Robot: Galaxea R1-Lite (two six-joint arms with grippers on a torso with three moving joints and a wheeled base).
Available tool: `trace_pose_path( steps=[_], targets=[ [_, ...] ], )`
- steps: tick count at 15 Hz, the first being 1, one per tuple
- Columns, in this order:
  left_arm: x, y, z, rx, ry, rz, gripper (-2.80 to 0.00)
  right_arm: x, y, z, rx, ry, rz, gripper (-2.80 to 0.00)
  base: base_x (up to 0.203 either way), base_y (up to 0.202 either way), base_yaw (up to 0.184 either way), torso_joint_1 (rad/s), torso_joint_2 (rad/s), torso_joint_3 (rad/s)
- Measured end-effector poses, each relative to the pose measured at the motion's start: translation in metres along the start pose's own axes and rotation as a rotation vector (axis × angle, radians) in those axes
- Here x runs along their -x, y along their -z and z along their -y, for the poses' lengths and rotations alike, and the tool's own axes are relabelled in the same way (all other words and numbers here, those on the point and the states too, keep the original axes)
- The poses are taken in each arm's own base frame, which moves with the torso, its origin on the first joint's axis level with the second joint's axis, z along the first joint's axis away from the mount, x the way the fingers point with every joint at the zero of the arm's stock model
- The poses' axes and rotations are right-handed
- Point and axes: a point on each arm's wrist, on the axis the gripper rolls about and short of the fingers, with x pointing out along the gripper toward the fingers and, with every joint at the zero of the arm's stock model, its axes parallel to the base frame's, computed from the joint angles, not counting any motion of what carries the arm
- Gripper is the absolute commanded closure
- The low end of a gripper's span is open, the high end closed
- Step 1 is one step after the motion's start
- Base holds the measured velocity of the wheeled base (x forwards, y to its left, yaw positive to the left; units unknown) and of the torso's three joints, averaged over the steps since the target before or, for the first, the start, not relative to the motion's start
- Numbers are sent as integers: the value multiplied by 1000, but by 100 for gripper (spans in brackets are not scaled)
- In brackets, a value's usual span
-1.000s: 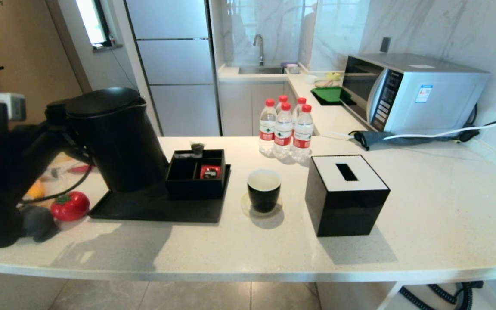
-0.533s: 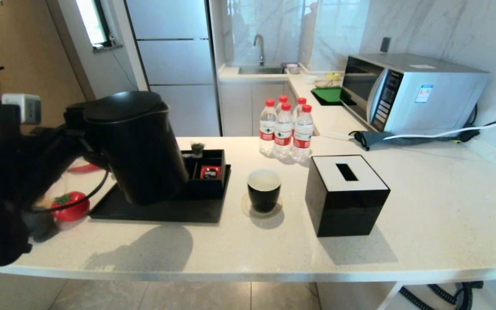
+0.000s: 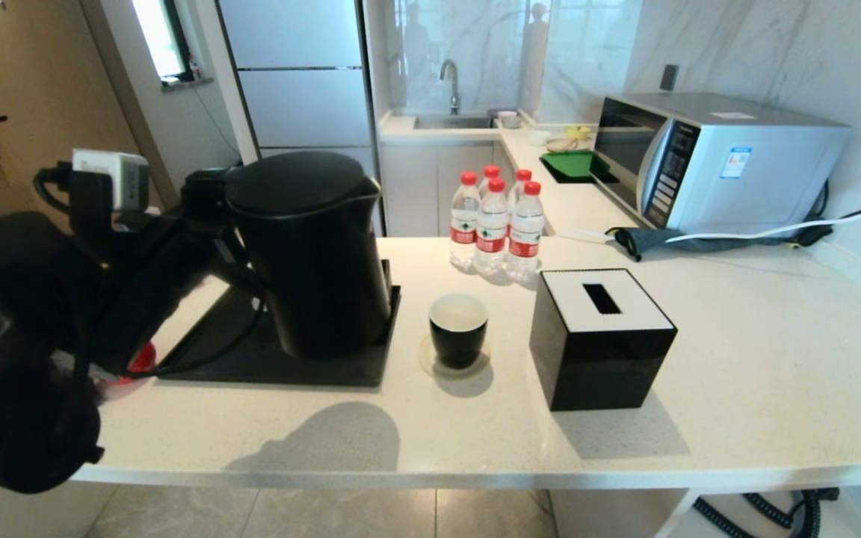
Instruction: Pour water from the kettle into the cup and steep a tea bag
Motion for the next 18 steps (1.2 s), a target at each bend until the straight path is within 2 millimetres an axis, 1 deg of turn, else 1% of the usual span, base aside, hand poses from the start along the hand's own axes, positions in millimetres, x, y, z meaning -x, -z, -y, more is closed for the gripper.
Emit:
trace_pose_path(
  steps=[1, 3, 5, 7, 10, 18],
  targets=[
    [2, 0, 11, -10, -6, -20, 0, 0, 0, 0, 0, 0, 0, 0, 0, 0, 0, 0, 0, 0],
    [5, -1, 26, -27, -30, -48, 0, 0, 0, 0, 0, 0, 0, 0, 0, 0, 0, 0, 0, 0],
    [7, -1, 36, -43, -51, -74, 0, 0, 0, 0, 0, 1, 0, 0, 0, 0, 0, 0, 0, 0],
    [8, -1, 42, -58, -78, -93, 0, 0, 0, 0, 0, 0, 0, 0, 0, 0, 0, 0, 0, 0],
    [9, 0, 44, -75, -114, -112, 0, 0, 0, 0, 0, 0, 0, 0, 0, 0, 0, 0, 0, 0],
    [12, 16, 43, -141, -116, -264, 0, 0, 0, 0, 0, 0, 0, 0, 0, 0, 0, 0, 0, 0]
  ],
)
